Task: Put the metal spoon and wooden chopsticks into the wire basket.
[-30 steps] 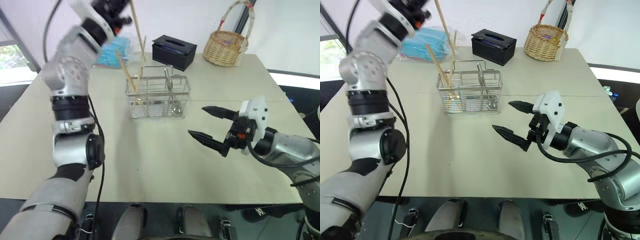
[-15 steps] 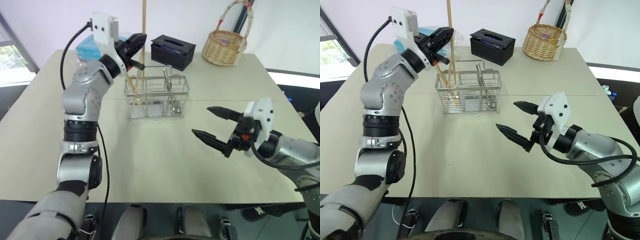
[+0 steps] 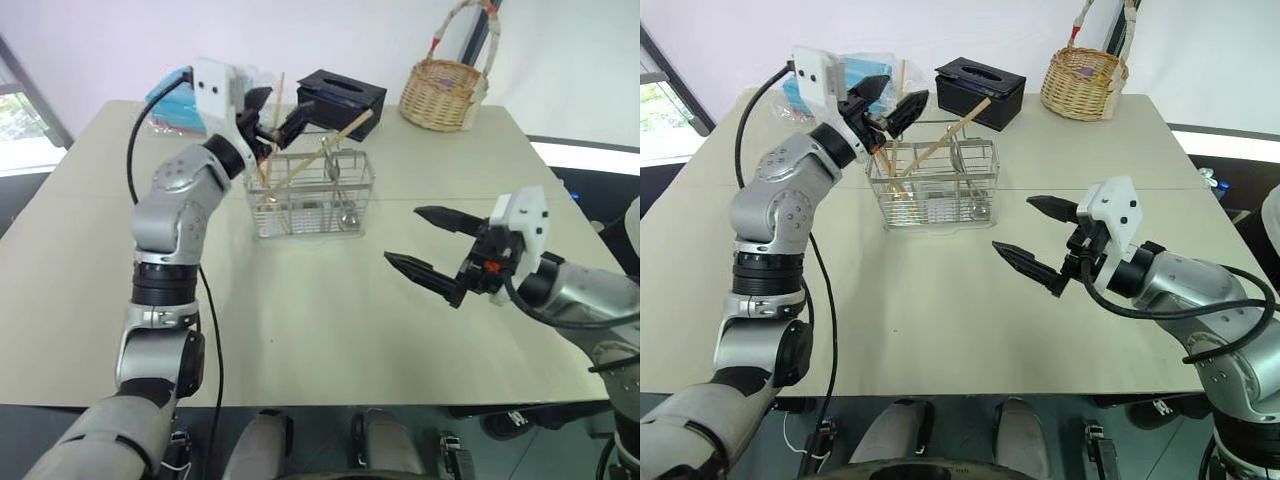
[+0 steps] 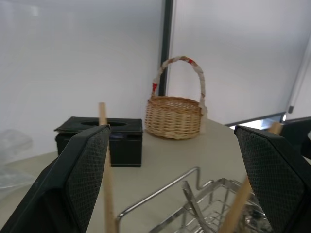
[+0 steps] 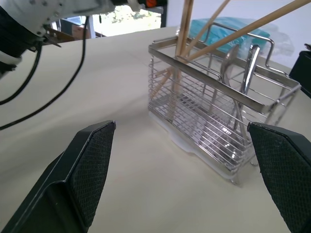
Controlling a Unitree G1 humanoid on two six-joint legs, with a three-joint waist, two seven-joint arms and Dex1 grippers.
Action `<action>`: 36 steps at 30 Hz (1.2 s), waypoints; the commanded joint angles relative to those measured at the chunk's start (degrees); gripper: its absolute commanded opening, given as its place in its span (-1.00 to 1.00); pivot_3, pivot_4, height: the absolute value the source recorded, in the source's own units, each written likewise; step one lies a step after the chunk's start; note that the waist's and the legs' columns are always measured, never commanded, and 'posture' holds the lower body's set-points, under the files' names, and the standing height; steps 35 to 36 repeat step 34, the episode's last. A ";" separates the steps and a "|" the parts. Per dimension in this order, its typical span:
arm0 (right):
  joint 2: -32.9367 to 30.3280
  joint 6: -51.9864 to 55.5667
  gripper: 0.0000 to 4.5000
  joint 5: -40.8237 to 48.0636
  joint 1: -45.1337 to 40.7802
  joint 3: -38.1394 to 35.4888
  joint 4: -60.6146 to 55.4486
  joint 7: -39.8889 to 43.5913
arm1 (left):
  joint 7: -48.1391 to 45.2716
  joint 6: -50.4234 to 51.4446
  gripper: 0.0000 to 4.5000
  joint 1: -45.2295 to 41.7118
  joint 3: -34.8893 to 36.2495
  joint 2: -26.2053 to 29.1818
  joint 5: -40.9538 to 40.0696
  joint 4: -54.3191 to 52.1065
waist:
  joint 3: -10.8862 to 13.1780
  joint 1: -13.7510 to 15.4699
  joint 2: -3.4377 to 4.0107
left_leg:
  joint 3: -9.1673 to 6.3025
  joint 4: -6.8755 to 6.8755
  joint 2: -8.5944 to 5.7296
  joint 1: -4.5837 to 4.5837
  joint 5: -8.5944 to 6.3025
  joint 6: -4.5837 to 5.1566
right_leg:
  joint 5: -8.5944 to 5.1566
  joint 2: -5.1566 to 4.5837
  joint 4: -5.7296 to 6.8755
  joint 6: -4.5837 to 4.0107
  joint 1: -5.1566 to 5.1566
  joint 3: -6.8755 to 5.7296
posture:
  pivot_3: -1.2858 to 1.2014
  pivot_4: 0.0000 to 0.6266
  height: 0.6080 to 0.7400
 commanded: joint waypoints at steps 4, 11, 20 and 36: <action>-0.18 -1.45 1.00 -1.04 -2.34 0.48 0.68 1.55 | 2.56 1.10 0.97 -2.83 4.74 3.12 -1.17 -2.61 | 0.00 0.12 0.00 | 0.00 0.00 0.00 -0.01 0.00 0.00 | 0.00 0.00 -0.01 0.00 0.01 0.00 | 0.03 -0.52 -0.20; -0.70 -2.61 1.00 -3.06 -3.52 0.76 3.52 4.06 | -5.62 5.93 0.97 -5.44 6.71 14.83 -4.13 -4.30 | 0.03 -0.19 -0.01 | -0.01 -0.02 -0.02 -0.04 0.00 0.00 | 0.00 0.00 -0.01 0.00 -0.03 -0.01 | 0.03 -0.52 -0.20; -5.18 -7.29 1.00 -8.04 -6.82 -0.87 14.40 11.89 | -36.92 5.72 0.97 12.28 8.02 43.42 -6.93 -11.80 | 0.13 -1.31 0.33 | 0.06 -0.10 0.03 0.01 -0.02 0.02 | -0.04 -0.03 0.00 -0.07 -0.07 0.05 | 0.03 -0.52 -0.20; -6.13 -9.97 1.00 -10.81 -12.90 2.88 22.31 21.15 | -40.35 7.12 0.97 37.52 24.10 48.48 -7.06 -26.59 | 0.25 -1.28 0.47 | 0.08 -0.17 0.20 -0.05 -0.03 0.02 | -0.22 -0.09 -0.23 -0.41 -0.09 0.05 | 0.03 -0.52 -0.20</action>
